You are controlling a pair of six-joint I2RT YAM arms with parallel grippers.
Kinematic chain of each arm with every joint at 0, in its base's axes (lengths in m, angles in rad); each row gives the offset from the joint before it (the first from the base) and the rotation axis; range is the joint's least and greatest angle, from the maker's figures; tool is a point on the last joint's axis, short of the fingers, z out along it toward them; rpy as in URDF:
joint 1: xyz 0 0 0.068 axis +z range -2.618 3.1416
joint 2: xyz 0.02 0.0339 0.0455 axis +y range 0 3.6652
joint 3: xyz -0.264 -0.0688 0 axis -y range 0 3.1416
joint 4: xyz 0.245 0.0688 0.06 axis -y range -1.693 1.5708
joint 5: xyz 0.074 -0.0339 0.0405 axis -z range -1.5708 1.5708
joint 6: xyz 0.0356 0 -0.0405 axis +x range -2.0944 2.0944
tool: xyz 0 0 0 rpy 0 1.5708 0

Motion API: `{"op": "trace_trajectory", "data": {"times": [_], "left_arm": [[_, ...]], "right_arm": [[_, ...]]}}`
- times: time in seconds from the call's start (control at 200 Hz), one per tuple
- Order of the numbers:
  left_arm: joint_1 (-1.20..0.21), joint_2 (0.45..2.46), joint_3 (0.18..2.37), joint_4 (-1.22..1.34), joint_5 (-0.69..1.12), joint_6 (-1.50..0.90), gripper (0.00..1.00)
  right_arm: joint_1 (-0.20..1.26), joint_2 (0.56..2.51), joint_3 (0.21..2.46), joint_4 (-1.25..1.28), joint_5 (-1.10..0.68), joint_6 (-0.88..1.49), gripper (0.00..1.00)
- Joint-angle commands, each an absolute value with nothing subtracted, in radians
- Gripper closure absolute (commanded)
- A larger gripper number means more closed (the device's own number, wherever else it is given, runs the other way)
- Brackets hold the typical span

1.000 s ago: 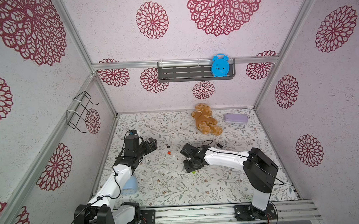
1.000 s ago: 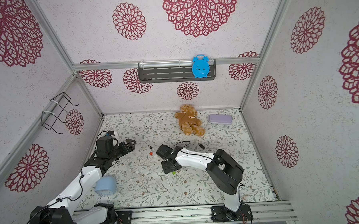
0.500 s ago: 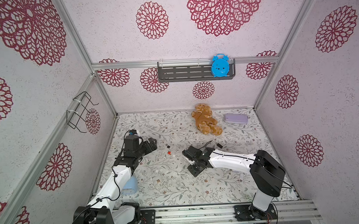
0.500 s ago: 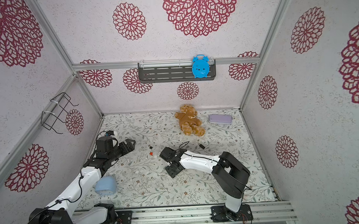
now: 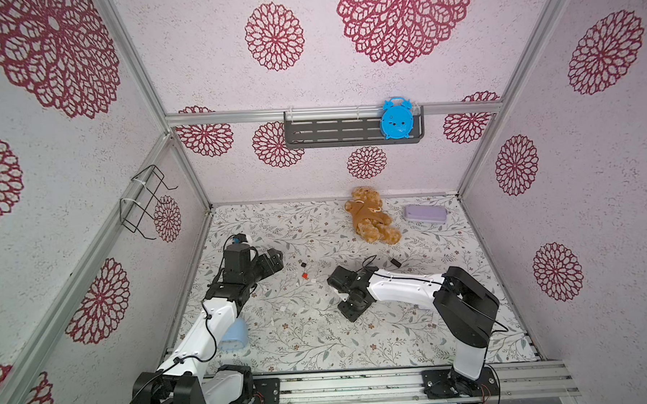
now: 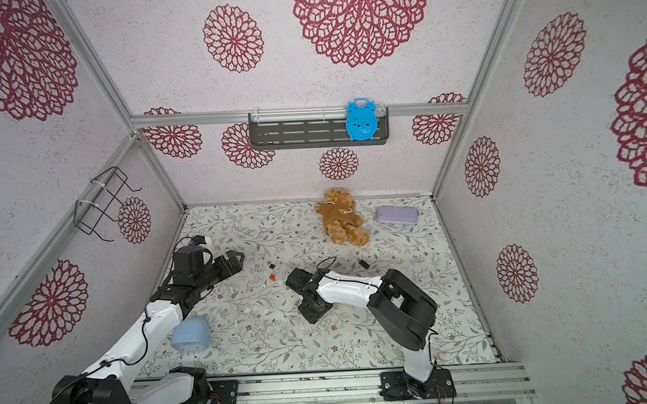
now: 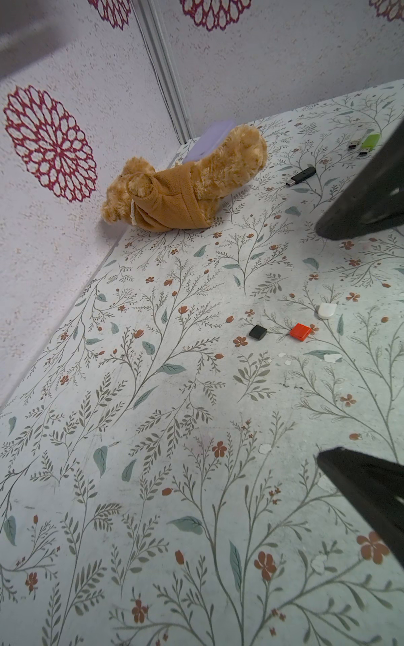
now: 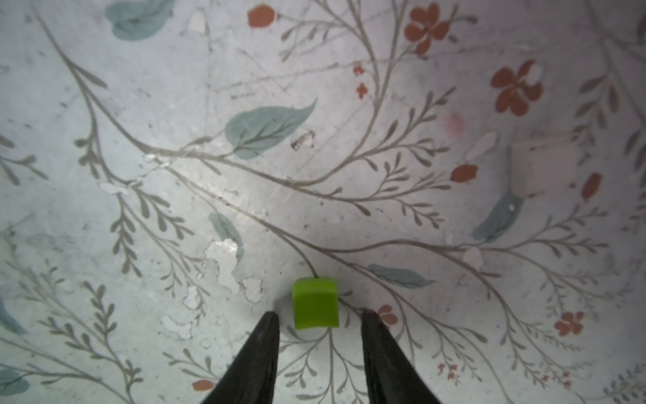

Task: Close the usb drive cover
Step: Pick up the cover from the center of the board.

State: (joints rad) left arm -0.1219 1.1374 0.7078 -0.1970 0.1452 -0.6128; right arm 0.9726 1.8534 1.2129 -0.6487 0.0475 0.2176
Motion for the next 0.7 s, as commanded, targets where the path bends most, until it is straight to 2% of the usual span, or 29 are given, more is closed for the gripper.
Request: {"op": "trace_trajectory", "data": {"times": [0.0,0.335,0.695], "left_arm": [[-0.129,1.138,0.719,-0.189,0.144,-0.597,0.03],[-0.129,1.135,0.715,-0.194,0.143,-0.595,0.03],[-0.129,1.137,0.716,-0.199,0.145,-0.595,0.03]], "right_arm": [[0.977,1.872,1.257,-0.71,0.037,0.207,0.61],[0.977,1.897,1.275,-0.729,0.045,0.219,0.69],[0.978,1.899,1.257,-0.694,0.061,0.241,0.73]]}}
